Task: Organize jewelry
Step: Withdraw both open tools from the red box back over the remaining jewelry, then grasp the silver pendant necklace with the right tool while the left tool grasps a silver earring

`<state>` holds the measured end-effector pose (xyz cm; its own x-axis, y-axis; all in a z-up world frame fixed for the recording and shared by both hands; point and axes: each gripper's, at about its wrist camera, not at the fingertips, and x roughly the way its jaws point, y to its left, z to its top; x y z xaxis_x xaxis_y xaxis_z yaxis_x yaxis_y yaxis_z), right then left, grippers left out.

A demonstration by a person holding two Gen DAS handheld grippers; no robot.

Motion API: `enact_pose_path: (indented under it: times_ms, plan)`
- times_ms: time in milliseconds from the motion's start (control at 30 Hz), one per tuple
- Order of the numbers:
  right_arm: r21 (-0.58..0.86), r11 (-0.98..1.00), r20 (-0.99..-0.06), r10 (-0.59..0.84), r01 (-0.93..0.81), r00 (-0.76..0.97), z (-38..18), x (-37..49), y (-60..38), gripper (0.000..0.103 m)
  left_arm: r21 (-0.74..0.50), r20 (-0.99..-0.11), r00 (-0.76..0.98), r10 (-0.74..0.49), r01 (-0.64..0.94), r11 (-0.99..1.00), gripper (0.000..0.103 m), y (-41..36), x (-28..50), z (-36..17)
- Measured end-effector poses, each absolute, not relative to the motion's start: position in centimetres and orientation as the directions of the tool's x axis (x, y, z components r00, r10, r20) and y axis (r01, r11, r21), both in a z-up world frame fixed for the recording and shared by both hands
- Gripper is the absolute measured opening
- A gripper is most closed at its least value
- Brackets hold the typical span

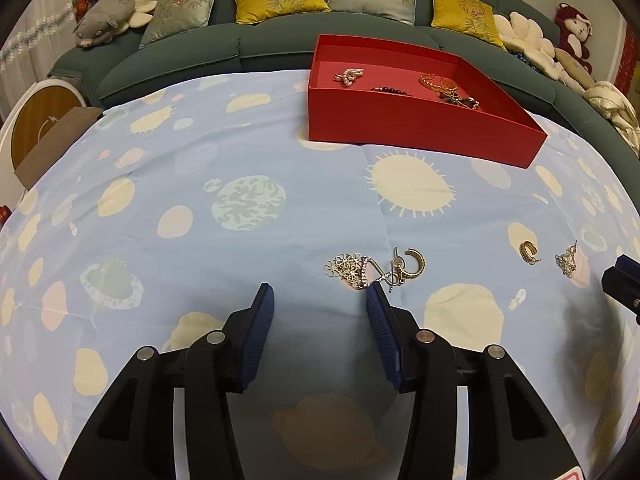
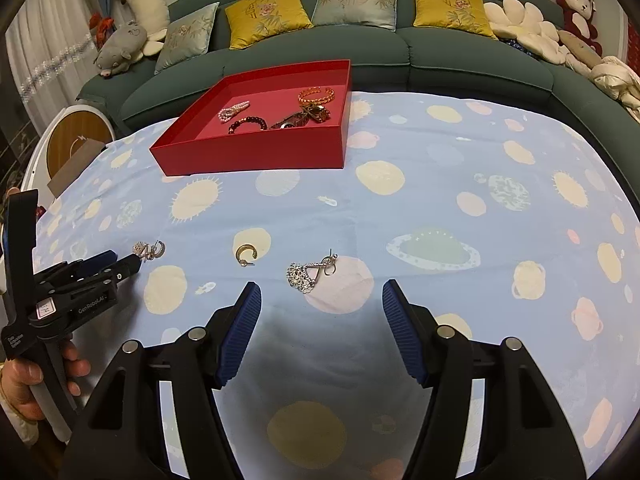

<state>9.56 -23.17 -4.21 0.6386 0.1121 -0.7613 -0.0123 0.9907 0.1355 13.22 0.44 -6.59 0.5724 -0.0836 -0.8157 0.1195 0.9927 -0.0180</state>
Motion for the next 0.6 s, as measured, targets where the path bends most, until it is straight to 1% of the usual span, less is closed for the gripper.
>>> enact_pose_path:
  times_ms: [100, 233, 300, 433, 533, 567, 600]
  plan:
    - [0.133, 0.991, -0.771, 0.111, -0.011, 0.627, -4.9, 10.1, -22.7, 0.061, -0.032, -0.814, 0.574, -0.096, 0.121, 0.992, 0.046, 0.5, 13.2, -6.5]
    - [0.139, 0.99, -0.782, 0.111, -0.002, 0.613, -5.7, 11.2, -22.4, 0.061, -0.093, -0.8, 0.578, -0.16, 0.145, 0.985, 0.046, 0.1, 13.2, -6.0]
    - [0.13, 0.992, -0.781, 0.103, -0.001, 0.616, -5.9, 11.7, -22.1, 0.061, -0.082, -0.794, 0.584, -0.17, 0.173, 0.981, 0.048, -0.6, 13.1, -5.7]
    - [0.124, 0.992, -0.783, 0.097, 0.002, 0.615, -6.3, 12.3, -21.9, 0.06, -0.069, -0.805, 0.566, -0.178, 0.209, 0.976, 0.048, -1.7, 13.5, -6.4]
    - [0.122, 0.993, -0.788, 0.094, 0.005, 0.609, -6.9, 12.7, -21.8, 0.058, -0.029, -0.797, 0.585, -0.153, 0.217, 0.976, 0.048, -2.1, 13.6, -6.8]
    - [0.123, 0.992, -0.791, 0.094, 0.006, 0.605, -7.1, 12.8, -21.8, 0.056, -0.023, -0.796, 0.586, -0.151, 0.22, 0.975, 0.048, -2.2, 13.6, -6.8]
    - [0.124, 0.992, -0.793, 0.095, 0.007, 0.602, -7.3, 12.9, -21.8, 0.055, -0.02, -0.794, 0.589, -0.149, 0.219, 0.976, 0.044, -2.2, 13.6, -6.8]
